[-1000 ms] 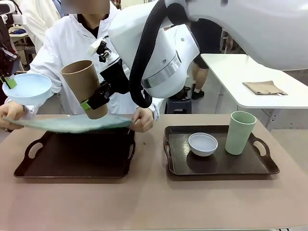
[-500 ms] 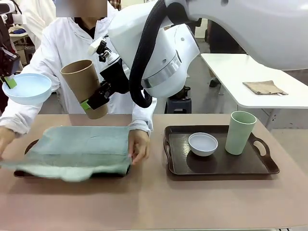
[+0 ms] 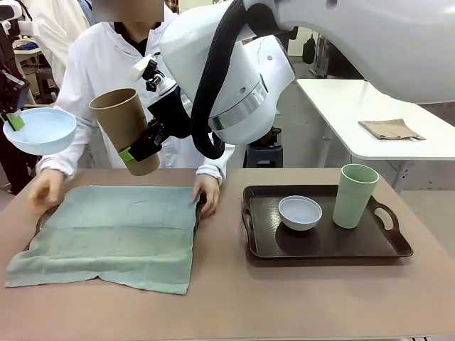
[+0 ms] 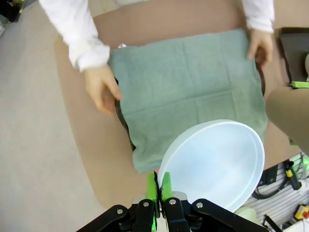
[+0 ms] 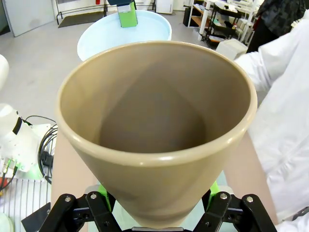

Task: Set up a tray with a mat and arrange the tableware.
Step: Place the Picnic Bowl and Reusable plastic cup back onto the Handle tray in front of the human's position.

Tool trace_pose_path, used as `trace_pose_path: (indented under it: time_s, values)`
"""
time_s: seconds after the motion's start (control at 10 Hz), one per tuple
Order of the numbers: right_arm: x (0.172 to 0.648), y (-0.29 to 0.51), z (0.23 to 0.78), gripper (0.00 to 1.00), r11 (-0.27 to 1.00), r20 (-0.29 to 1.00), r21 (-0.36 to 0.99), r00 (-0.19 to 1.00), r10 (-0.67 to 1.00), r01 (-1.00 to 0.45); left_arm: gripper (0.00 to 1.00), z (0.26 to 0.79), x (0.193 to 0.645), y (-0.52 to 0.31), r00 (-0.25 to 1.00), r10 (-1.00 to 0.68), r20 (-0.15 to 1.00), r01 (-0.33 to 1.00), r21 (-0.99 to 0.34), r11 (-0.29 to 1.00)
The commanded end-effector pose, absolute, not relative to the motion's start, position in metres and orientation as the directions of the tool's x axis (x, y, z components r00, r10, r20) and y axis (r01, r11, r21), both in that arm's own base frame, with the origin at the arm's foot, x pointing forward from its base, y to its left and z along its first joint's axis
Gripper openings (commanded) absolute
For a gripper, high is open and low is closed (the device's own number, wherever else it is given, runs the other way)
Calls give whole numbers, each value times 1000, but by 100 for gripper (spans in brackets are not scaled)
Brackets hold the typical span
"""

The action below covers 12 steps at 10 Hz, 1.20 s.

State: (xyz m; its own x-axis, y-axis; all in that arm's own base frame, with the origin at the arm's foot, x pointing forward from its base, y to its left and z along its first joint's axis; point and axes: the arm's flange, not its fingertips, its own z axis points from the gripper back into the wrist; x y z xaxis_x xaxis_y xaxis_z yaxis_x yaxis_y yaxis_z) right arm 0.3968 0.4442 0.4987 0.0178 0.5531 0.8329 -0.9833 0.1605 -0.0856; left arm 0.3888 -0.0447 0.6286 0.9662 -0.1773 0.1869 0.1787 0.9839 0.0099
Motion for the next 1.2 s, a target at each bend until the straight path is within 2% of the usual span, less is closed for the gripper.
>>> trace_pose_path:
  time_s: [0.0,1.1]
  values:
    - [398,446,499,3,161,838,-97,7,546,-982,0,627,390,-45,963,-176,203,177,11,984]
    - [398,446,499,3,161,838,-97,7,546,-982,0,627,390,-45,963,-176,203,177,11,984]
